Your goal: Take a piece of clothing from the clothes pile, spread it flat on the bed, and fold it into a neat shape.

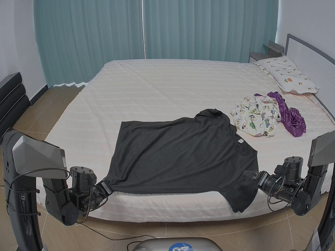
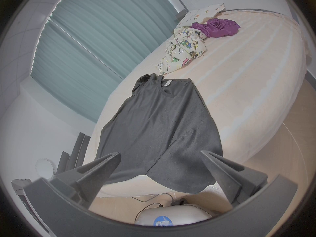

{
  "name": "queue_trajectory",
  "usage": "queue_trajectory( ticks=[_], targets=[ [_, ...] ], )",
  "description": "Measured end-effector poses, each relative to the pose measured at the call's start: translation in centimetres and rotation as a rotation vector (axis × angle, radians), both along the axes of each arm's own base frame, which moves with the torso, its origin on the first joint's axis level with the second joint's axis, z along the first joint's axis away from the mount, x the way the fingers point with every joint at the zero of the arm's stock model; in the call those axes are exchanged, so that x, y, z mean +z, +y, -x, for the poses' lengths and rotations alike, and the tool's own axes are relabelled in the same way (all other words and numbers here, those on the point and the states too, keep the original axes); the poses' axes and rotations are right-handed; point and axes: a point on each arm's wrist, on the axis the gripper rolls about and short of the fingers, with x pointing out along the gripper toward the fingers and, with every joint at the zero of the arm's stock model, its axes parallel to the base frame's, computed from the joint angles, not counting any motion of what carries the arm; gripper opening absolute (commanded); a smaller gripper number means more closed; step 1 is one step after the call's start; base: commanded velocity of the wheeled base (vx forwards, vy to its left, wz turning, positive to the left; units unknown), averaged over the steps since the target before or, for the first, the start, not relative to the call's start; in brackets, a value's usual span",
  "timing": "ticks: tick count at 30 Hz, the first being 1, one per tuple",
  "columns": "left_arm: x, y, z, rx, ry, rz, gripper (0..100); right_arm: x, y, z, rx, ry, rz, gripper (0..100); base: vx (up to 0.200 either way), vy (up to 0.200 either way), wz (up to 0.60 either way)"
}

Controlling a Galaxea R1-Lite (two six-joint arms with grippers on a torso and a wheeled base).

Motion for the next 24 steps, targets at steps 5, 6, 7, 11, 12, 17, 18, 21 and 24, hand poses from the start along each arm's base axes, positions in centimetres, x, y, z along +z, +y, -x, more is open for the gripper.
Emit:
queue_trajectory(
  ticks=[5,6,7,11,12,17,18,21,24],
  targets=[
    [0.6,0.6,-0.6,0.022,-0.013,0.054,0,-0.2,0.0,-2.1,0.003,0.101,0.024,100,0.000,0.000,0.00],
    [0.7,0.6,-0.7,0.029,-0.016,0.069,0,-0.1,-0.1,-2.7,0.008,0.115,0.021,100,0.000,0.000,0.00],
    [0.8,0.7,-0.7,0.036,-0.017,0.082,0,0.0,-0.1,-3.3,0.013,0.121,0.016,100,0.000,0.000,0.00],
    [1.0,1.2,-1.0,0.055,-0.014,0.157,0,0.6,-1.5,-5.5,0.072,0.124,-0.047,100,0.000,0.000,0.00],
    [1.1,1.3,-1.0,0.053,-0.011,0.172,0,0.6,-1.8,-5.7,0.076,0.117,-0.052,100,0.000,0.000,0.00],
    [1.2,2.0,-1.1,0.035,0.019,0.286,0,0.3,-5.1,-6.4,0.056,0.093,-0.039,100,0.000,0.000,0.00],
    [1.2,2.1,-1.1,0.038,0.021,0.291,0,0.2,-5.4,-6.4,0.055,0.092,-0.034,100,0.000,0.000,0.00],
    [1.2,2.4,-1.0,0.048,0.027,0.300,0,-0.5,-6.8,-6.4,0.052,0.098,-0.015,100,0.000,0.000,0.00],
    [1.1,2.5,-1.0,0.052,0.031,0.302,0,-1.2,-7.3,-6.3,0.051,0.114,-0.016,100,0.000,0.000,0.00]
  ],
)
